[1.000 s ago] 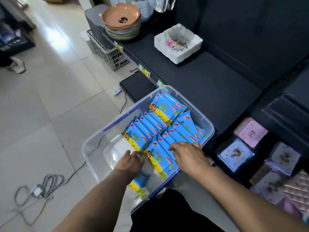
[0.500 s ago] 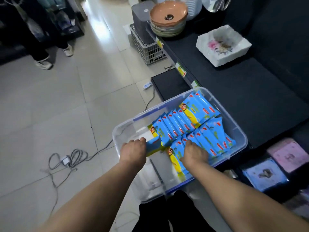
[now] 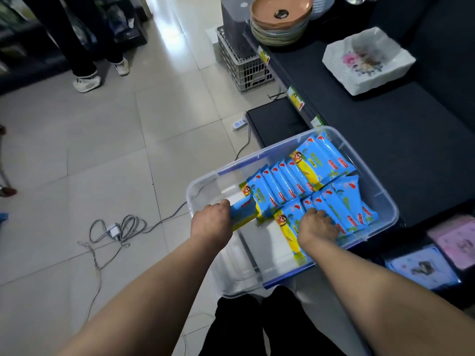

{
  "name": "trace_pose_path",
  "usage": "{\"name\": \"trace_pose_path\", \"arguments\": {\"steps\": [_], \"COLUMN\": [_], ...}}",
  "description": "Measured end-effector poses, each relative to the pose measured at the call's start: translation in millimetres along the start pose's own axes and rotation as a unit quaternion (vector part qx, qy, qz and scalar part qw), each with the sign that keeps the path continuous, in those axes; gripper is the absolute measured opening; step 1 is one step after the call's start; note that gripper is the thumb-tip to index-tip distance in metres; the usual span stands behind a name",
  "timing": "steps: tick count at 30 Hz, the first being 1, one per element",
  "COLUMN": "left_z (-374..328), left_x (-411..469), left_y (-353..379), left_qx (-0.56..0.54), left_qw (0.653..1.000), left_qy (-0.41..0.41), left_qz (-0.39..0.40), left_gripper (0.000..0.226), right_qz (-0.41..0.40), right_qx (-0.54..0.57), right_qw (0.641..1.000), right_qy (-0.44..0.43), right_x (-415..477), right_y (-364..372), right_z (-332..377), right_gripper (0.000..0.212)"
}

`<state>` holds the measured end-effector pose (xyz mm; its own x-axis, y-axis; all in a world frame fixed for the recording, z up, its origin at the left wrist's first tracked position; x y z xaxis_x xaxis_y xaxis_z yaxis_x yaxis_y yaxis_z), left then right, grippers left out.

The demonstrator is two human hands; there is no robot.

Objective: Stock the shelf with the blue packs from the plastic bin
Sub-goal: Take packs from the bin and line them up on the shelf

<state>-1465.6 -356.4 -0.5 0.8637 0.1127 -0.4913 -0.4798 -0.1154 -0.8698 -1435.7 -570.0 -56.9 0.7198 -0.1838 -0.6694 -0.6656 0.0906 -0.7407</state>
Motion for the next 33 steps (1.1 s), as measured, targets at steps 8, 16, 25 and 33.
{"name": "trace_pose_path", "arguments": {"steps": [8, 16, 25, 33], "left_z": [-4, -8, -53, -130], "left_x": [10, 15, -8, -87], "left_y": [-20, -57, -102, -123], "left_qx": [-0.071, -0.107, -0.066, -0.072], "left_qw": [0.997, 0.987, 0.948, 0.868], "left_qy": [0.013, 0.119, 0.312, 0.489], "left_qz": [0.025, 0.024, -0.022, -0.047], "left_gripper": [0.029, 0.036, 0.035, 0.037], "right_qz": [-0.068, -0.220, -0.362, -0.455], "right_qx": [0.129, 0.258, 0.258, 0.254], "right_qw": [0.989, 0.941, 0.887, 0.808], "right_qy": [-0.038, -0.004, 0.125, 0.276], "right_x": [-22, -82, -186, -287], "right_y": [-38, -54, -34, -7], "right_z": [-16, -31, -65, -118], "right_gripper": [0.039, 0.045, 0.040, 0.048]}}
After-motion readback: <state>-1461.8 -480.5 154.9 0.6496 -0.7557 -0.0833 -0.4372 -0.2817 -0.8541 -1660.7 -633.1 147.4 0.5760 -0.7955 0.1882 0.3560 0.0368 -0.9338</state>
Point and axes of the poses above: each hand's wrist, its own x-axis towards the middle knuckle, its own y-axis out of the palm, z = x × y, the point moved 2 cm from there along x, towards the middle knuckle, and after that the axes turned 9 degrees about z, right-handed, at the moved point
